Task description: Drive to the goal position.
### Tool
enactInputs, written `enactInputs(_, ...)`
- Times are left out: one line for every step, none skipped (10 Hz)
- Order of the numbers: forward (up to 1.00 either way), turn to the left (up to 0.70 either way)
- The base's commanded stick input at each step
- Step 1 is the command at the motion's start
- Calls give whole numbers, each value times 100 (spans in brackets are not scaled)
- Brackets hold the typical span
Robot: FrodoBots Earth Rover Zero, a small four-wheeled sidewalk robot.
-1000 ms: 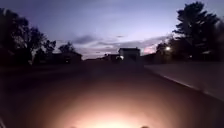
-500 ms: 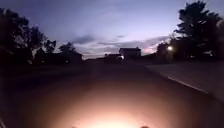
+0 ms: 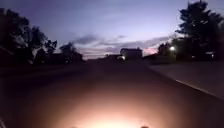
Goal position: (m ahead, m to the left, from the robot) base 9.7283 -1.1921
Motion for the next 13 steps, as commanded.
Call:
enactInputs(70, 0)
enactInputs(70, 0)
enactInputs(70, -11)
enactInputs(70, -35)
enactInputs(70, -35)
enactInputs(70, -35)
enactInputs(70, -35)
enactInputs(70, -35)
enactInputs(70, -23)
enactInputs(70, -8)
enactInputs(70, 0)
enactInputs(70, 0)
enactInputs(70, 0)
